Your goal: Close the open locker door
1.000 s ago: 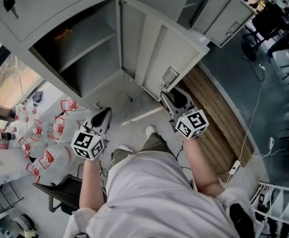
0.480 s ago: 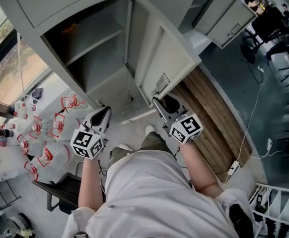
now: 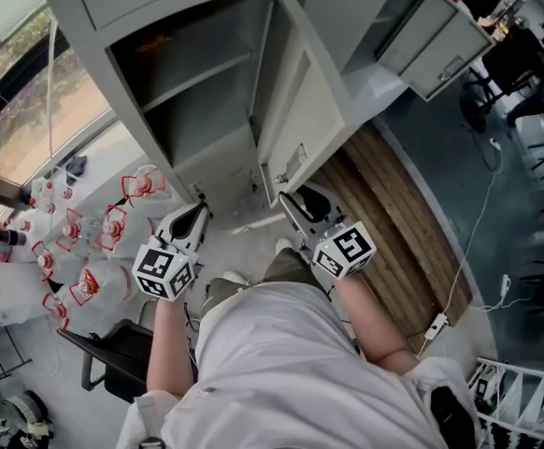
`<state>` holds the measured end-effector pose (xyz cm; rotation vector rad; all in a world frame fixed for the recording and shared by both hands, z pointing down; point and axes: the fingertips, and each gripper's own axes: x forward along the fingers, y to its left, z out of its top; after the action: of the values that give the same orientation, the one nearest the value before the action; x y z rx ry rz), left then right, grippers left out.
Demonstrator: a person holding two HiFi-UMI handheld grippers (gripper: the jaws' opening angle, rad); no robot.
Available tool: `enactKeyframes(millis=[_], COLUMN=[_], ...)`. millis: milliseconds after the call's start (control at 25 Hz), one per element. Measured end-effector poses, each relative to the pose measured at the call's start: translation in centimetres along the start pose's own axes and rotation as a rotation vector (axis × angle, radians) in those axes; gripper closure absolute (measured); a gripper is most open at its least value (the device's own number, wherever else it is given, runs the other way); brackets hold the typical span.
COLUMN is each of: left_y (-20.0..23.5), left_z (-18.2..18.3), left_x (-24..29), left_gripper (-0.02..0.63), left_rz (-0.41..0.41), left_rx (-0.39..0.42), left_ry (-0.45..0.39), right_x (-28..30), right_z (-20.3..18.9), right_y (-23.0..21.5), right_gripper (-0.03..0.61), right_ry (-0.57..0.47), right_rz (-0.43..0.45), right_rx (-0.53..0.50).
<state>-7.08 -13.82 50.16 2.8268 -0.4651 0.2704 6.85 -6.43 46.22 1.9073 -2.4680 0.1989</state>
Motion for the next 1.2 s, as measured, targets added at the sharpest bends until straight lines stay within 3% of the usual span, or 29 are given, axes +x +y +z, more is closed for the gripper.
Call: enactKeyframes(millis=[520,1200], left_y=[0.6,2.4], left_z=[-0.5,-1.1], left_x=[-2.6,-6.8], left_gripper=[0.611,0.611], left_rz=[0.074,0.245], left_rx=[-0.015,-0.049], left_ry=[-0.006,-0.032], right_x=[2.4,6.5], right_z=[0.2,0.4], right_y=[3.4,7.5], right_gripper=[0.465,0.492], right_ry=[-0.008,-0.017], right_rz=[0.116,0.317], right_rx=[-0.008,-0.014])
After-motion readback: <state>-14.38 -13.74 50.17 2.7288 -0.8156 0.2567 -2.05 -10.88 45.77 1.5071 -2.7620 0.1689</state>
